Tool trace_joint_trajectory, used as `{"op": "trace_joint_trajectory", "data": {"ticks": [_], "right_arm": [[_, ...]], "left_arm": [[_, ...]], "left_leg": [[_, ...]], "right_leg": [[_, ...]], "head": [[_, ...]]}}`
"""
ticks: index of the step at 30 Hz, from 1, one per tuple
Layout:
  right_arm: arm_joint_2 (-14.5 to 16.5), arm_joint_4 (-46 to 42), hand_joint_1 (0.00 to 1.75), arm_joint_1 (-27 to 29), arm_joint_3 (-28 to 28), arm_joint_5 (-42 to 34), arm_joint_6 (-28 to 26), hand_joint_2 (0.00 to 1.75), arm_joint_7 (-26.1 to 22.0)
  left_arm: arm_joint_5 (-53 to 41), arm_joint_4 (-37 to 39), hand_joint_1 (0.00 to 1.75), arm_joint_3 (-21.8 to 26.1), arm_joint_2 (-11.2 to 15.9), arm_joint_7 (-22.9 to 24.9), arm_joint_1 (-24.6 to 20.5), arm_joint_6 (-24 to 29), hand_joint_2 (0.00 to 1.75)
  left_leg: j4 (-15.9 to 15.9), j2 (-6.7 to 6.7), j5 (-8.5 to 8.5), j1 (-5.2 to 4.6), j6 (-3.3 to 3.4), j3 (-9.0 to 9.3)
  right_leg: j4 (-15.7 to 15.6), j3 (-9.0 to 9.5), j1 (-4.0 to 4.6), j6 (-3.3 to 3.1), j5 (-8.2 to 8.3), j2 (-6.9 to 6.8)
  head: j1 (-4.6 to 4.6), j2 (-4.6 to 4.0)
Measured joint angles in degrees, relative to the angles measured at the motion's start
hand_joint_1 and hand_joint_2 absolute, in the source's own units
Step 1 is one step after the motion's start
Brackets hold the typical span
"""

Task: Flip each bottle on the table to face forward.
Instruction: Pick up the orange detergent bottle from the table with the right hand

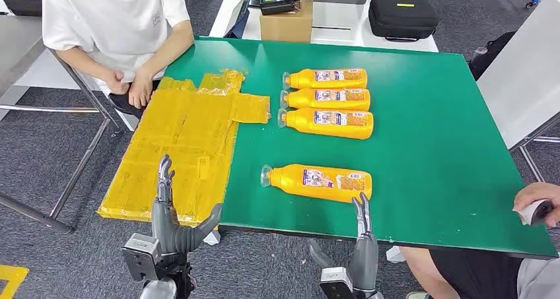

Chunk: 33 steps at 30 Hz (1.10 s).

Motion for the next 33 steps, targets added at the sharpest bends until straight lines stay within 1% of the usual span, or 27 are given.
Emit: {"op": "trace_joint_trajectory", "data": {"ticks": [2, 8, 11, 16, 18, 21, 26, 30, 33], "right_arm": [[-0.12, 0.00, 0.00, -0.07, 0.02, 0.89, 0.28, 1.75, 0.57], [-1.34, 0.02, 0.00, -1.76, 0.04, 6.89, 2.28, 1.75, 4.39], [-2.13, 0.25, 0.00, -3.08, -0.72, 9.95, 4.34, 1.75, 7.14], [-4.11, 0.97, 0.00, -5.32, -3.32, 17.28, 8.38, 1.75, 12.34], [-5.18, 1.54, 0.00, -7.24, -4.77, 18.66, 10.93, 1.75, 13.65], [-6.73, 3.42, 0.00, -11.63, -6.65, 19.95, 14.11, 1.75, 14.90], [-8.49, 9.93, 0.00, -20.02, -7.75, 22.19, 18.76, 1.75, 17.52], [-9.05, 15.77, 0.00, -25.78, -7.76, 23.87, 19.94, 1.75, 18.05], [-9.09, 18.65, 0.00, -28.33, -7.74, 24.11, 20.06, 1.75, 18.02]], "left_arm": [[-0.35, 0.08, 0.00, -0.02, 0.00, 0.00, -0.02, -0.24, 1.75], [-1.03, 0.19, 0.00, -0.17, -0.01, 0.00, -0.45, -1.62, 1.75], [-1.12, 0.20, 0.00, -0.38, -0.02, 0.00, -0.68, -2.16, 1.75], [-2.03, 0.20, 0.00, -0.43, -0.05, 0.00, -0.36, -3.41, 1.75], [-2.23, 0.21, 0.00, -0.42, -0.11, 0.00, -0.45, -4.49, 1.75], [-2.71, 0.40, 0.00, -0.43, -0.42, 0.00, -0.97, -6.11, 1.75], [-3.30, 1.09, 0.00, -0.84, -1.00, 0.00, -2.02, -8.12, 1.75], [-3.44, 1.90, 0.00, -1.55, -1.34, 0.03, -2.41, -9.15, 1.75], [-3.58, 2.37, 0.00, -2.01, -1.42, 0.02, -2.45, -9.39, 1.75]], "left_leg": [[0.00, 0.00, 0.00, 0.00, 0.00, 0.00], [0.00, 0.00, 0.01, 0.00, 0.00, 0.00], [0.00, 0.00, 0.01, 0.00, 0.01, 0.01], [0.01, -0.01, 0.01, -0.02, 0.01, 0.00], [0.01, 0.01, 0.02, -0.02, 0.02, -0.01], [0.02, 0.02, 0.05, -0.03, 0.05, 0.00], [0.03, 0.01, 0.10, -0.03, 0.09, 0.01], [0.03, 0.00, 0.13, -0.03, 0.09, 0.01], [0.03, -0.03, 0.13, -0.03, 0.09, 0.00]], "right_leg": [[0.00, 0.00, 0.00, 0.00, 0.00, 0.00], [0.00, 0.00, 0.00, 0.00, 0.01, 0.00], [0.00, 0.02, 0.00, 0.01, 0.02, 0.00], [0.00, 0.03, -0.01, 0.03, 0.03, 0.00], [0.00, 0.03, -0.02, 0.04, 0.04, 0.00], [0.00, 0.03, -0.02, 0.09, 0.08, 0.01], [0.00, 0.05, -0.02, 0.12, 0.13, 0.01], [0.01, 0.05, -0.02, 0.12, 0.13, 0.00], [0.02, 0.05, -0.01, 0.13, 0.13, 0.00]], "head": [[0.00, 0.00], [0.00, 0.00], [0.00, 0.00], [0.00, 0.00], [0.00, 0.00], [0.00, 0.00], [-0.01, -0.01], [-0.01, -0.01], [-0.01, -0.01]]}}
